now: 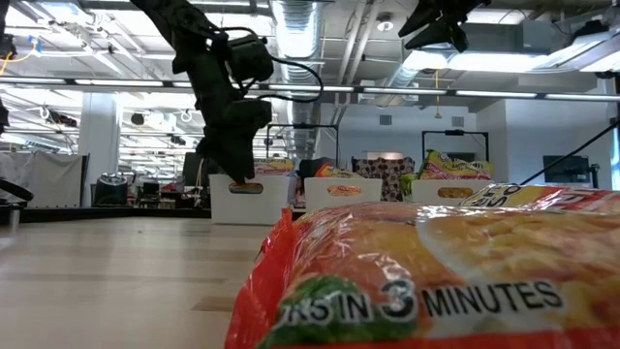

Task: Sort Maruchan noodles
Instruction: Adjust the left white bin, then put the orange noodle pack into the middle white bin

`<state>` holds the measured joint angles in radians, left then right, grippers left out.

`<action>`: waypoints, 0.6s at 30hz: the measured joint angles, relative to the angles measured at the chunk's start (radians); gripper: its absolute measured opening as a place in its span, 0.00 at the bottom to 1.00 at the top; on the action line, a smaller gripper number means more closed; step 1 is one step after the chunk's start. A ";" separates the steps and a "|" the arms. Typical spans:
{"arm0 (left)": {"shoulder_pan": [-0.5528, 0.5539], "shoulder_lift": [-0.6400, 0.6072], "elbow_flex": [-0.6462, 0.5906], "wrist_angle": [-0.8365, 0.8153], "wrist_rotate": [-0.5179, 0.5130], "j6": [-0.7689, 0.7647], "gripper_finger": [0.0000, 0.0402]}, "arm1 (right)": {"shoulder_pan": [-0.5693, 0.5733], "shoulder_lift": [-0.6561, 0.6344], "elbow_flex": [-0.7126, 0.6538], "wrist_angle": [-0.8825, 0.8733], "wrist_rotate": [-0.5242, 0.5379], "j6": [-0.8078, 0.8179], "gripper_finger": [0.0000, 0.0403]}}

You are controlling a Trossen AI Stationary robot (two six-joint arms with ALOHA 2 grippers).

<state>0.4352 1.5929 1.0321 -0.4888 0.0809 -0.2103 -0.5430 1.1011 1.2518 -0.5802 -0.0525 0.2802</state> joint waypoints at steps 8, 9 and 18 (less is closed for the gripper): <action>0.051 0.000 0.000 0.042 0.024 0.004 0.43 | 0.010 0.000 0.000 -0.004 0.000 0.000 0.44; 0.051 0.000 0.000 0.055 0.037 0.004 0.43 | 0.013 0.000 0.000 -0.006 0.000 0.000 0.44; 0.019 -0.035 0.068 -0.029 0.097 -0.021 0.43 | 0.013 0.000 0.000 -0.009 -0.002 0.000 0.44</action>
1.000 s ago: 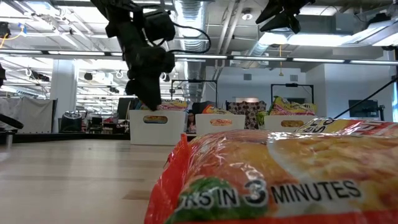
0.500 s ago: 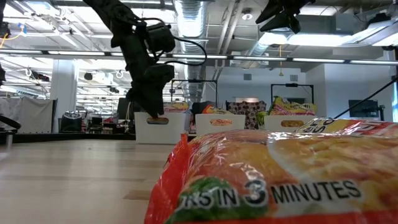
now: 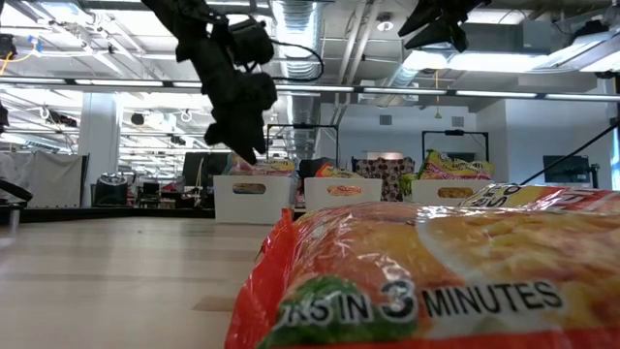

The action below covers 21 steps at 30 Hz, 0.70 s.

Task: Sort Maruchan noodles
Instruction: Put the orange noodle pack into the middle white bin

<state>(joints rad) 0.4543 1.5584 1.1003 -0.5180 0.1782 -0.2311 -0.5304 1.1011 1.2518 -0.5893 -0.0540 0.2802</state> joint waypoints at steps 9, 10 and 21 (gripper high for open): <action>-0.084 -0.110 0.067 -0.080 -0.009 -0.069 0.43 | 0.022 0.000 0.000 -0.031 -0.022 -0.084 0.45; -0.095 -0.127 0.069 -0.076 -0.008 -0.076 0.43 | 0.031 0.000 0.000 -0.039 -0.028 -0.093 0.46; -0.187 -0.325 0.069 -0.064 -0.008 -0.098 0.43 | 0.228 0.000 0.000 -0.223 -0.049 0.092 0.61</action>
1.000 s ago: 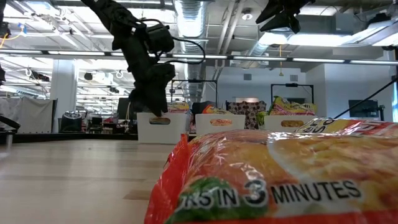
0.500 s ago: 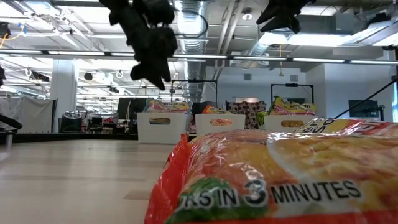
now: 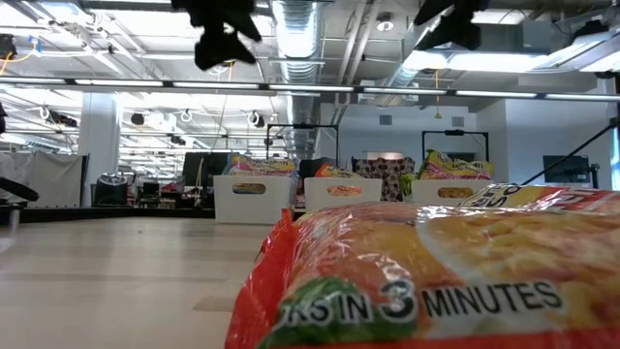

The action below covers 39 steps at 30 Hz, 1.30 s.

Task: Sort Maruchan noodles
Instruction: Put the orange noodle pack into the middle white bin

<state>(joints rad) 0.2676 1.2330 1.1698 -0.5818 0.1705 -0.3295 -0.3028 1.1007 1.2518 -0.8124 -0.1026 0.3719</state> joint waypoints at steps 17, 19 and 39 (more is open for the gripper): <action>-0.261 -0.141 0.000 0.005 -0.073 -0.035 0.43 | 0.458 0.182 -0.023 -0.048 -0.055 0.474 0.61; -0.301 -0.141 0.000 0.004 -0.105 -0.024 0.43 | 0.500 0.230 -0.024 -0.032 -0.055 0.476 0.61; -0.451 -0.134 0.000 0.015 -0.249 -0.046 0.43 | 0.677 0.660 -0.023 0.324 -0.180 0.405 0.61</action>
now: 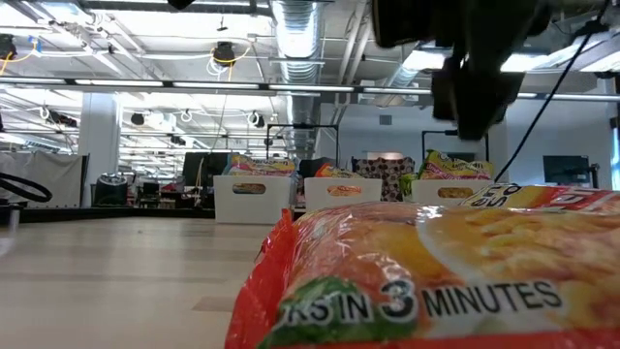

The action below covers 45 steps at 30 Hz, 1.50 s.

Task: Sort Maruchan noodles
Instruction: Put the orange noodle pack into the middle white bin

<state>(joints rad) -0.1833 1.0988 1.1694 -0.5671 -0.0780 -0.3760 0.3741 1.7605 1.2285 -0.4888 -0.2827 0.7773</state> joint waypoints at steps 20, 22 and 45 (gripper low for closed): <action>-0.004 0.000 0.000 -0.030 -0.015 -0.013 0.43 | 0.047 0.225 0.001 0.134 -0.064 -0.006 0.61; -0.004 0.000 0.000 -0.030 -0.016 -0.013 0.43 | 0.049 0.235 0.004 0.138 -0.064 0.029 0.60; -0.004 0.000 0.000 -0.030 -0.023 0.017 0.43 | 0.002 0.243 0.122 -0.067 -0.051 -0.029 0.01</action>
<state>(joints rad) -0.1875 1.0988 1.1690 -0.5968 -0.1013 -0.3588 0.3759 2.0037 1.3506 -0.5557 -0.3340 0.7485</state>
